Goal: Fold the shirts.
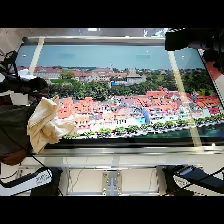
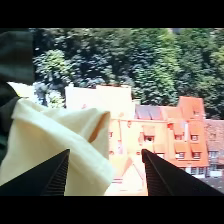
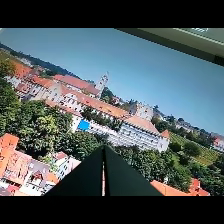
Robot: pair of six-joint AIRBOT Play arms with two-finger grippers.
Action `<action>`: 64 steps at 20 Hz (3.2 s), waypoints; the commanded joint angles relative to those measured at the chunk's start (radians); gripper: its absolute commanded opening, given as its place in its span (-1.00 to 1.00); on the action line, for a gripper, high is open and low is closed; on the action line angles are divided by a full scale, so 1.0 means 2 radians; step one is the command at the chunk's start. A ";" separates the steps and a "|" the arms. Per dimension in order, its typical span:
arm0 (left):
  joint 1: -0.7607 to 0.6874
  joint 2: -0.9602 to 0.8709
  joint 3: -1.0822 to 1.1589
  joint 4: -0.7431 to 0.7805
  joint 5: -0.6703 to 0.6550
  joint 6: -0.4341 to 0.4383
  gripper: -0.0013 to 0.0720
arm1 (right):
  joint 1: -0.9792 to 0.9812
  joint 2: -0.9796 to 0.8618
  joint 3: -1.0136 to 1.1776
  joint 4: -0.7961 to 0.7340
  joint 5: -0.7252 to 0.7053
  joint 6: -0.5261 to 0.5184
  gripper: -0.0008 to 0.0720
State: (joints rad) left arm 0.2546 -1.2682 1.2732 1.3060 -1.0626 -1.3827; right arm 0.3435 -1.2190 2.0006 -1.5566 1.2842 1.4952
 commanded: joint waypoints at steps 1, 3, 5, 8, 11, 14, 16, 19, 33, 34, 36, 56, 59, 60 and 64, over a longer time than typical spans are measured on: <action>0.001 -0.030 0.000 0.067 -0.022 -0.055 0.54 | 0.000 0.002 0.001 0.006 -0.001 0.013 -0.94; 0.001 -0.061 0.000 0.048 -0.043 -0.055 0.59 | 0.000 0.002 0.001 -0.010 0.001 0.013 -0.94; -0.002 -0.085 0.000 0.029 -0.043 -0.058 0.74 | 0.000 0.002 0.001 -0.011 0.003 0.013 -0.94; -0.009 -0.112 0.000 0.010 -0.043 -0.065 0.74 | 0.000 0.001 0.001 -0.015 0.003 0.010 -0.94; -0.022 -0.128 0.000 0.010 -0.043 -0.065 0.71 | 0.000 -0.010 0.000 0.002 0.018 0.012 -0.94; -0.027 -0.139 0.000 0.010 -0.044 -0.064 -0.49 | 0.000 -0.058 -0.034 0.073 0.071 0.019 -0.94; -0.027 -0.141 0.000 0.010 -0.047 -0.062 -0.93 | 0.006 -0.100 -0.060 0.116 0.053 0.019 -0.94; -0.023 -0.134 0.001 0.018 -0.049 -0.058 -0.93 | 0.020 -0.160 -0.061 0.176 0.020 0.019 -0.94; -0.018 -0.137 0.002 0.031 -0.021 -0.062 1.00 | 0.161 -0.291 -0.028 0.142 -0.034 -0.033 0.31; -0.021 -0.148 0.002 0.031 -0.021 -0.065 0.97 | 0.159 -0.291 -0.020 0.142 -0.035 -0.033 0.31; -0.025 -0.170 0.002 0.031 -0.022 -0.079 0.97 | 0.159 -0.291 -0.004 0.143 -0.035 -0.033 0.31; -0.376 -0.147 0.037 -0.287 0.153 0.054 -0.93 | 0.062 0.014 0.023 -0.015 0.038 -0.034 0.24; -0.385 -0.162 0.040 -0.296 0.263 0.054 0.43 | 0.046 0.033 0.023 -0.017 0.003 -0.035 0.24; -0.373 -0.157 0.047 -0.295 0.270 0.054 0.80 | 0.040 0.033 0.023 -0.022 -0.003 -0.036 0.24; -0.254 -0.090 0.061 -0.230 0.209 0.052 0.80 | -0.010 0.017 0.011 -0.035 0.002 -0.044 0.24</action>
State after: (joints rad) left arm -0.3767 -1.5173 1.3819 0.7616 -0.6144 -1.2751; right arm 0.3866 -1.1782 2.0388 -1.6070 1.2984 1.4162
